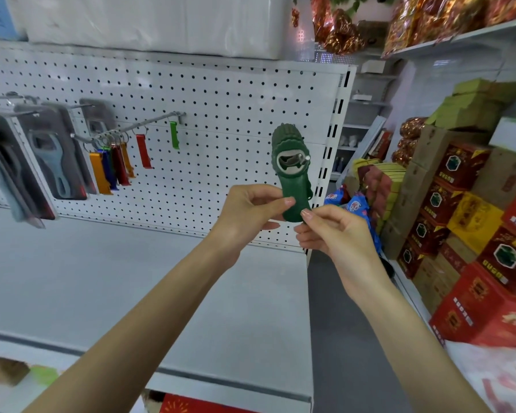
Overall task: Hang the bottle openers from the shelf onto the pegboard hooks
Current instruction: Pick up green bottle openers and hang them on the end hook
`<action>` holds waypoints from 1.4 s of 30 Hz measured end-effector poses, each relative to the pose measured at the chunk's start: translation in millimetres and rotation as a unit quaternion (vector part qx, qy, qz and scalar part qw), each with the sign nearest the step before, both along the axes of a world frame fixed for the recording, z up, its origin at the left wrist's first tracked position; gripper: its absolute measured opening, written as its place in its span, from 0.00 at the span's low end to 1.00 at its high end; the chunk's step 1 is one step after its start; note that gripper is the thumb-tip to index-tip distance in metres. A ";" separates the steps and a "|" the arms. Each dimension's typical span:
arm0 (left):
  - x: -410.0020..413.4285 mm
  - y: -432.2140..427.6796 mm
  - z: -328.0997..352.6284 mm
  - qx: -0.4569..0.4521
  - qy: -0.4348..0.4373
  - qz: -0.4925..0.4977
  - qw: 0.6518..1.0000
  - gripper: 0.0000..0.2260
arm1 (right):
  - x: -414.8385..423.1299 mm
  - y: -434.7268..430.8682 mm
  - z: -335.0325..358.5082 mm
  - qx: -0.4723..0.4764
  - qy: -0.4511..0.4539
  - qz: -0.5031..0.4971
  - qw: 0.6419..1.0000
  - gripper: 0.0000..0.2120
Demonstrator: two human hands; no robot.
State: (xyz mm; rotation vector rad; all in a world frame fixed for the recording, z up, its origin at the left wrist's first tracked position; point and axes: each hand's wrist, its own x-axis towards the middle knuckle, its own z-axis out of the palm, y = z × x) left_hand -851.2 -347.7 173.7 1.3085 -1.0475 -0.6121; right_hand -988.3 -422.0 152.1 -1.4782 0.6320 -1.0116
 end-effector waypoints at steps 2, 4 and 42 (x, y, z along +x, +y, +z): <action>2.5 -3.9 -1.6 0.006 0.001 0.000 1.000 0.02 | 0.8 -4.0 -1.0 0.002 0.003 -0.004 1.000 0.03; 6.2 -6.3 -4.1 0.013 0.002 0.008 1.000 0.02 | 2.6 -7.8 -2.3 0.007 0.004 -0.008 1.000 0.03; 343.2 359.4 -41.9 0.236 -0.648 0.128 0.712 0.33 | 287.9 242.1 -8.9 -0.415 0.612 0.125 0.661 0.39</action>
